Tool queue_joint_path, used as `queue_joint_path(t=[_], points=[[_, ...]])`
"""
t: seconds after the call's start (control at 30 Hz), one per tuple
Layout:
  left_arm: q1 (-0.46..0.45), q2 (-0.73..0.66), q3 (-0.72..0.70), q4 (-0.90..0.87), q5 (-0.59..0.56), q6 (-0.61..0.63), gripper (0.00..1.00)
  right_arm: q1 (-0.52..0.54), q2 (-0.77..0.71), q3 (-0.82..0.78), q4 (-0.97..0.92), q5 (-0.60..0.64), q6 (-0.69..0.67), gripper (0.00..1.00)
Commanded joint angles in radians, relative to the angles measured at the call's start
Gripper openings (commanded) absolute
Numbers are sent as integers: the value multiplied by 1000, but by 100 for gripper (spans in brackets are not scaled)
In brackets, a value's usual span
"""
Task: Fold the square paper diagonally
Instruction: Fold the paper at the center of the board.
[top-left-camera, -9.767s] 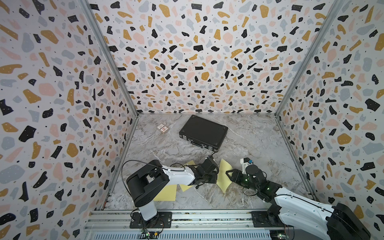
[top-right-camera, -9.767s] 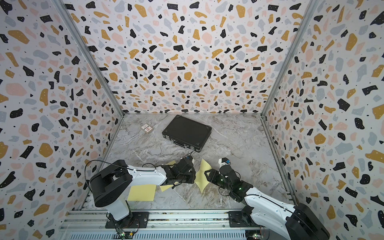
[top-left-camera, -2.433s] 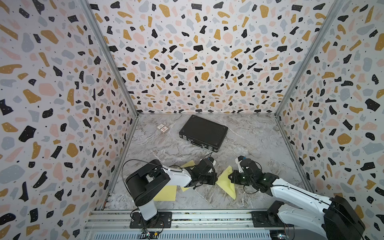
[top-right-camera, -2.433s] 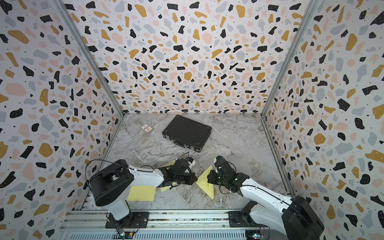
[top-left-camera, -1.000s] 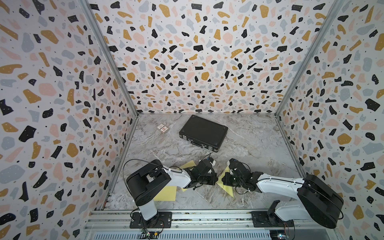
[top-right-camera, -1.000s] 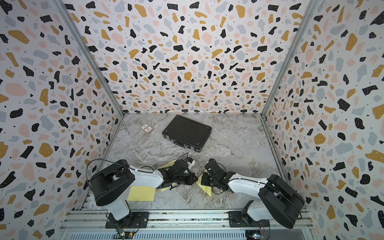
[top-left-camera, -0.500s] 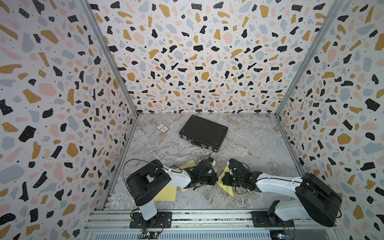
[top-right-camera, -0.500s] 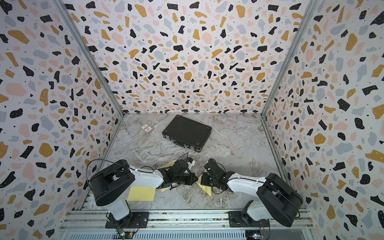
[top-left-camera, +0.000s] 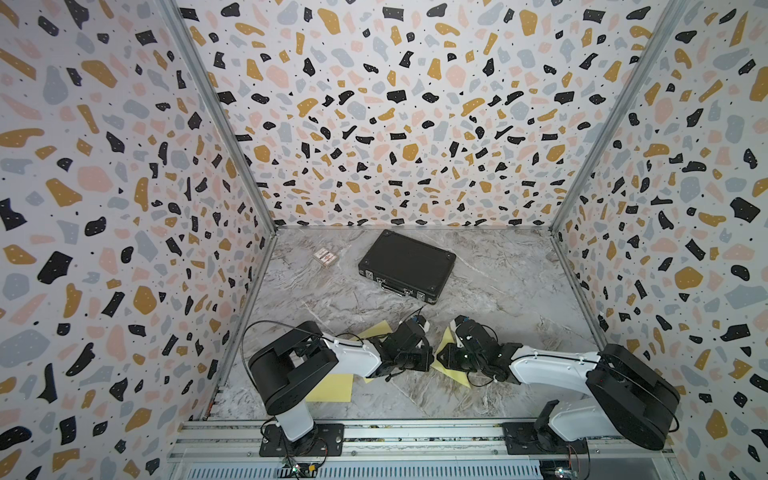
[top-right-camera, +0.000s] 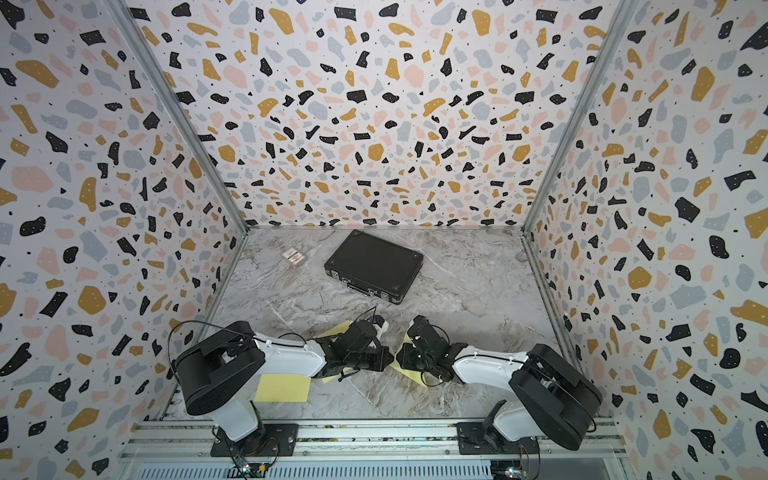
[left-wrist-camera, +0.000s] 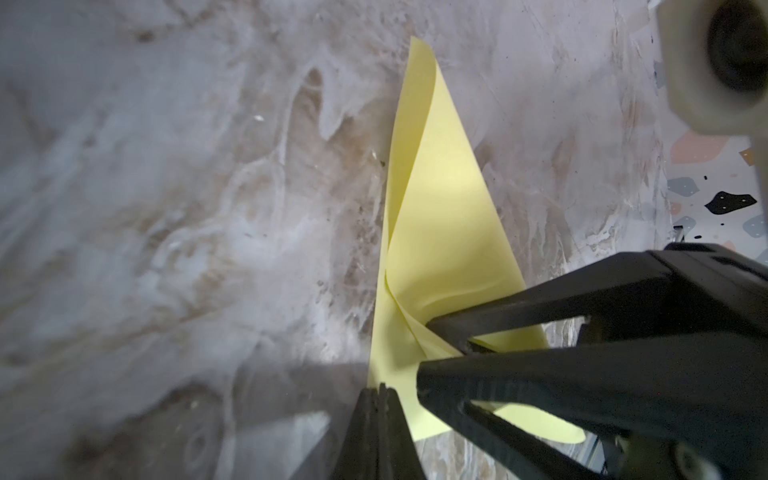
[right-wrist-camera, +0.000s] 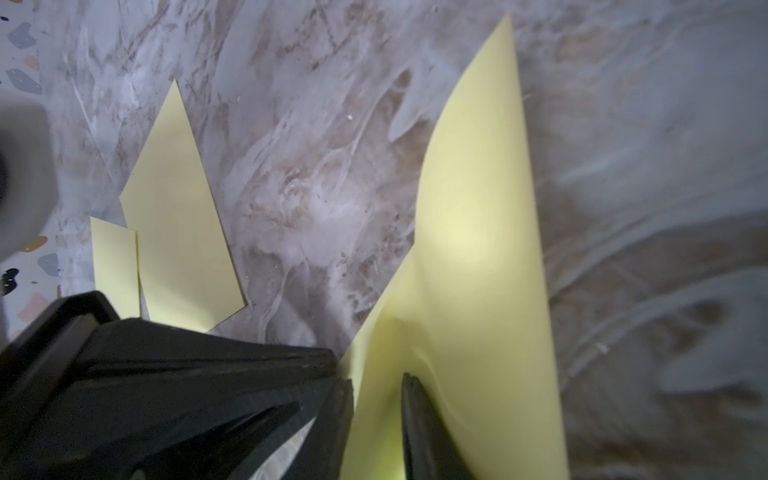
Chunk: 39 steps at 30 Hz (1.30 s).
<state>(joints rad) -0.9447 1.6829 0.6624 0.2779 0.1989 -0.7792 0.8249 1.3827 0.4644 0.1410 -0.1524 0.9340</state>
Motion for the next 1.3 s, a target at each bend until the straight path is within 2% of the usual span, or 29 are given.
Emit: queue_joint_path(t=[0.0, 0.23, 0.4, 0.63, 0.73, 0.93, 1.03, 1.27], points=[[-6, -3, -16, -161, -56, -5, 7, 5, -9, -35, -92, 17, -14, 35], [-5, -27, -1, -183, -43, -34, 7, 5, -31, -44, -103, 17, -15, 41], [-5, -71, 2, -207, -41, -53, 7, 6, -27, -44, -103, 11, -14, 51], [-7, -110, -38, -119, 20, -141, 9, 6, -35, -52, -103, 16, -5, 50], [-14, -110, -35, -86, 48, -161, 9, 6, -36, -53, -115, 28, 3, 41], [-34, -114, 4, -77, 53, -167, 9, 6, -31, -53, -145, 47, 8, 6], [-34, -115, 23, -89, 36, -163, 9, 6, -27, -54, -147, 45, 8, 0], [-34, -74, 69, -72, 39, -167, 9, 6, -33, -61, -143, 39, 8, 0]])
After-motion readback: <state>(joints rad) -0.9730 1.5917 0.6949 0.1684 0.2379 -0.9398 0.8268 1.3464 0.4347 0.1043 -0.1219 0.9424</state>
